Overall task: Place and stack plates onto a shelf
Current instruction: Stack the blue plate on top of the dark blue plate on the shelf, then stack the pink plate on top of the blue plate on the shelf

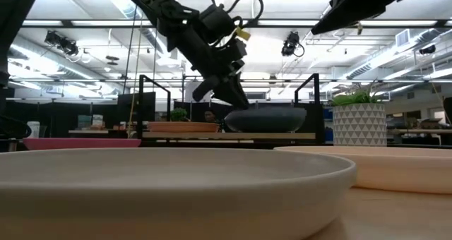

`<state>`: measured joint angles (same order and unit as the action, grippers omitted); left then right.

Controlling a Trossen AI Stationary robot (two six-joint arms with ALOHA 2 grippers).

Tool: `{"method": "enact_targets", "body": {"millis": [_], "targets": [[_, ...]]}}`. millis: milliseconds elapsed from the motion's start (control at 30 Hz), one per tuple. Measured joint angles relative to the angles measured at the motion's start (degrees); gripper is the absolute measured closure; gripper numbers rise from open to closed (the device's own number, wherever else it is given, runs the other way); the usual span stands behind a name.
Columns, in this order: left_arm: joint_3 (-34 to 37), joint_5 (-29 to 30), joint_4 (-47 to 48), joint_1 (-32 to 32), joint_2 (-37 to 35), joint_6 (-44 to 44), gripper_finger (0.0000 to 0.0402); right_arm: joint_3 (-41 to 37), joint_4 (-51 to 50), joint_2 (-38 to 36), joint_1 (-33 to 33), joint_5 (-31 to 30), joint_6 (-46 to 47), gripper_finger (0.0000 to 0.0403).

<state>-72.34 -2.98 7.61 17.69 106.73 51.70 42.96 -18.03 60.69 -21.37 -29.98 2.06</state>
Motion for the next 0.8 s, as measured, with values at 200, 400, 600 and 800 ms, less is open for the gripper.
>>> {"method": "enact_targets", "body": {"millis": [200, 400, 600, 800], "targets": [[0.0, 1.9, -1.3, -0.7, -0.7, -1.8, 0.0254, 0.0, -0.6, 0.1, -0.1, 0.1, 1.4, 0.0285], [0.0, 5.3, 3.2, -3.1, -4.4, -7.7, 0.0244, 0.0, -0.8, 0.0, 0.0, -0.1, 1.4, 0.0285], [0.0, -2.3, 19.9, -7.0, -8.9, -21.2, 0.0243, -2.2, 0.3, 0.1, 0.0, -0.3, 1.3, 0.0285], [0.3, -8.3, 34.4, -12.5, -8.9, -37.3, 0.0242, -6.1, 5.6, 0.1, 0.2, -0.4, -0.6, 0.0284]]}}
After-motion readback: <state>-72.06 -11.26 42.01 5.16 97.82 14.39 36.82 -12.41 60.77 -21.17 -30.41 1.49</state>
